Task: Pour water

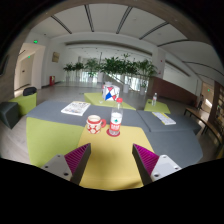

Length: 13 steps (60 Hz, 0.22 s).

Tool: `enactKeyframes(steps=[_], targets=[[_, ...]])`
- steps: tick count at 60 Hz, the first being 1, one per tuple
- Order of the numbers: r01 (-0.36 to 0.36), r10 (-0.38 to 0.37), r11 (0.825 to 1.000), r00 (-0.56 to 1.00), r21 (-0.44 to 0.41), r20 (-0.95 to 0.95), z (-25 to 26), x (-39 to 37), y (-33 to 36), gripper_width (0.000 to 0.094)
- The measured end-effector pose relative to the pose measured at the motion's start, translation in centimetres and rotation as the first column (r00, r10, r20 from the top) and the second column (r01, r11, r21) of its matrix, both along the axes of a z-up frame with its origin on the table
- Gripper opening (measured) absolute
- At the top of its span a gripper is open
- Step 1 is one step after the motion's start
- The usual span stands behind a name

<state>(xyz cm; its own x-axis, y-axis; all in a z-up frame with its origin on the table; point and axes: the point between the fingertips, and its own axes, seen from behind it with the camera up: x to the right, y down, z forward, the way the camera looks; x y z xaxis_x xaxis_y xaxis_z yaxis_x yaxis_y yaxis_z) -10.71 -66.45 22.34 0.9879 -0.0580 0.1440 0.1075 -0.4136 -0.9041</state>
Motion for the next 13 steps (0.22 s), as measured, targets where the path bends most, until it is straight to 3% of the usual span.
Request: enactKeyframes(steps=[13], targets=[[0.007,-0.008,1.000,0.998,-0.015,-0.055,-0.8,-1.0,-2.6,0.0848]])
